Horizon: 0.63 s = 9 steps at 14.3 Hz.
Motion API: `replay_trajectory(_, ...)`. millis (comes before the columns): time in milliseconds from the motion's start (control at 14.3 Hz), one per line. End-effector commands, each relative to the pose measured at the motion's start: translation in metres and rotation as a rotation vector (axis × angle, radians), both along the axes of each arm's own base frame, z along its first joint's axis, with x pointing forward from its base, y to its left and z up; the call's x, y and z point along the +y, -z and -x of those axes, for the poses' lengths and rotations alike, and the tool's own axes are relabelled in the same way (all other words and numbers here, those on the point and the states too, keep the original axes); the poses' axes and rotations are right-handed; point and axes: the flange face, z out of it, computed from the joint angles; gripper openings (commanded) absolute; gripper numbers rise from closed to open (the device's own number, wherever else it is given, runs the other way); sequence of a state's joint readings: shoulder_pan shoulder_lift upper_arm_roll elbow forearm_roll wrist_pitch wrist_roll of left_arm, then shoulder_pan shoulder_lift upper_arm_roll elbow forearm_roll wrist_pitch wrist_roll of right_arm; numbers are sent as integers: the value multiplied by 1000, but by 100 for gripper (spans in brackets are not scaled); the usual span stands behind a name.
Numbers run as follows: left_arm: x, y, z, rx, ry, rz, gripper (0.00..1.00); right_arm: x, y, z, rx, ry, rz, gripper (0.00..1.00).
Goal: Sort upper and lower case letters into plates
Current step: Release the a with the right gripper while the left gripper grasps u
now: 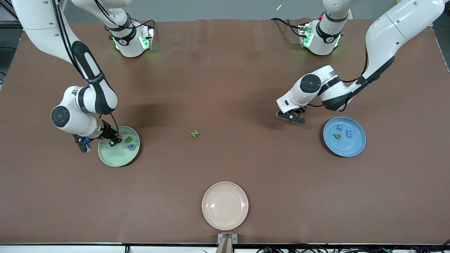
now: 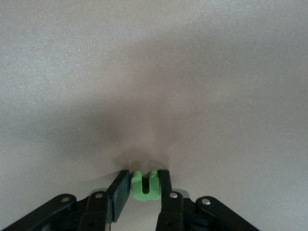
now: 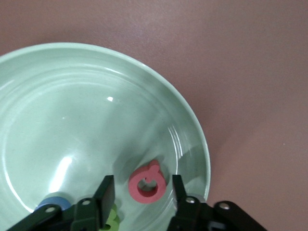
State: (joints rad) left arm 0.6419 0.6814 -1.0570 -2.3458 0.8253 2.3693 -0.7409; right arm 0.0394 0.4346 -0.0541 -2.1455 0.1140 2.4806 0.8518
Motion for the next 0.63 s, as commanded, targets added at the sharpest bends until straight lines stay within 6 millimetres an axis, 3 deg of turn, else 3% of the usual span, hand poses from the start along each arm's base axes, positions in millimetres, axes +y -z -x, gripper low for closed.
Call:
replay_trajectory(0,-9,9,12,4,-42,-18,17,9,-27,-13,23,-16,-16,100)
replay_trajectory(140,-15,6,7,-9,-65,-24,13,32,-64,-32,93,27,-22,100)
replay_trajectory(280,-14,-2,-5,-32,-80,-25,13,82,-92,-47,107,70,-8,100)
replay_trajectory(561,1,-32,-51,-102,-141,-40,10,187,-101,-39,53,134,-24,100)
